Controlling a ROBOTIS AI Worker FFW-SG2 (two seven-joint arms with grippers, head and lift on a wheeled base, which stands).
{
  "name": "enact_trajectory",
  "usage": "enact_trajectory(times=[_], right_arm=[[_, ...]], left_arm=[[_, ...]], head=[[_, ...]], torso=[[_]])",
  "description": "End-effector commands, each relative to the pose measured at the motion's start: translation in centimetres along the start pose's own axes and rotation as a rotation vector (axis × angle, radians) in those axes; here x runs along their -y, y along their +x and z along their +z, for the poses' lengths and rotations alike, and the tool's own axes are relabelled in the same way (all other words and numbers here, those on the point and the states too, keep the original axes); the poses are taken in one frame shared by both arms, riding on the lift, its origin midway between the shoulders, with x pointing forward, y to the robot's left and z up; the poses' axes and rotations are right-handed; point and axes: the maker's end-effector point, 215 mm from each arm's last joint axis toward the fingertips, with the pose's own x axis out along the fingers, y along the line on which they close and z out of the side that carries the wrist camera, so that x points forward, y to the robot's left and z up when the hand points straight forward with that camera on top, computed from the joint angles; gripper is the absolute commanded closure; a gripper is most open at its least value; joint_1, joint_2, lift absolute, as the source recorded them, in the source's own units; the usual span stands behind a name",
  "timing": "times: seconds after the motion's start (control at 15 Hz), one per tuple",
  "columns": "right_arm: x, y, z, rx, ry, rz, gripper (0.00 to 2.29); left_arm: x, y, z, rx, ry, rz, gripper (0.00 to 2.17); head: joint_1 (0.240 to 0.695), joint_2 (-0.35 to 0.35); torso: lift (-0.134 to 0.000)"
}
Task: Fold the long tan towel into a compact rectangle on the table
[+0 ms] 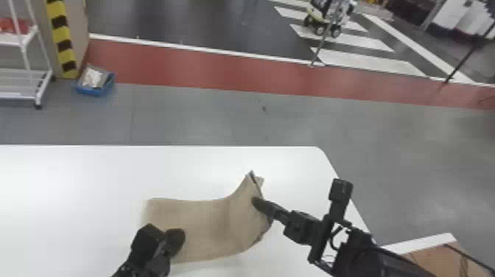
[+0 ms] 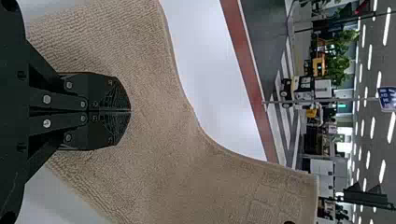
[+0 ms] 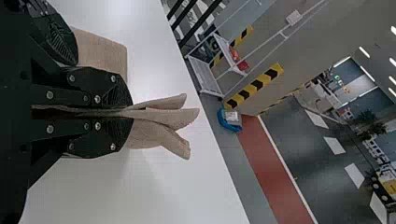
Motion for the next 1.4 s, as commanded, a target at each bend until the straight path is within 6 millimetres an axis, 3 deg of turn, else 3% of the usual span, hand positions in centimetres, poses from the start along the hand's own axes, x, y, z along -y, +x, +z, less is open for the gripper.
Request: enact_trajectory(times=[0.0, 0.2, 0.4, 0.53, 0.67, 0.8, 0.93, 1.13, 1.33], right_arm=[[-3.1, 0.7, -0.2, -0.016, -0.027, 0.041, 1.06], [-6.8, 1.4, -0.7, -0.031, -0.038, 0.092, 1.06], [-8.9, 2.9, -1.0, -0.019, -0.074, 0.103, 1.06], [-9.0, 3.3, -1.3, -0.027, -0.085, 0.095, 1.06], [-8.7, 3.2, -1.4, -0.029, -0.084, 0.087, 1.06], [-8.5, 3.0, -1.5, -0.031, -0.08, 0.082, 1.06], [-8.4, 2.8, -1.7, -0.03, -0.08, 0.082, 1.06], [-9.1, 3.0, -2.2, -0.044, -0.077, 0.095, 1.06], [-10.6, 3.9, -1.9, -0.048, -0.096, 0.106, 1.06]], left_arm=[[0.1, 0.0, 0.0, 0.003, -0.003, -0.002, 1.9], [0.8, 0.1, 0.2, 0.006, -0.002, -0.012, 1.9], [1.5, 0.1, 0.6, 0.023, -0.012, -0.024, 1.9], [1.3, -1.0, 2.0, 0.073, -0.026, -0.024, 1.9], [-0.3, -2.7, 3.3, 0.112, -0.053, -0.006, 1.9], [-2.6, -3.0, 2.0, 0.073, -0.048, 0.017, 1.9], [-3.5, -2.7, 0.3, 0.038, -0.031, 0.032, 1.9], [-3.7, -2.3, -1.4, 0.011, -0.005, 0.037, 1.9], [-3.6, -2.1, -1.5, 0.009, -0.001, 0.035, 1.9]], head=[[0.695, -0.35], [0.695, -0.326], [0.695, -0.291], [0.695, -0.276], [0.695, -0.263], [0.695, -0.252], [0.695, -0.231], [0.695, -0.2], [0.695, -0.184]], torso=[[0.0], [0.0], [0.0], [0.0], [0.0], [0.0], [0.0], [0.0], [0.0]])
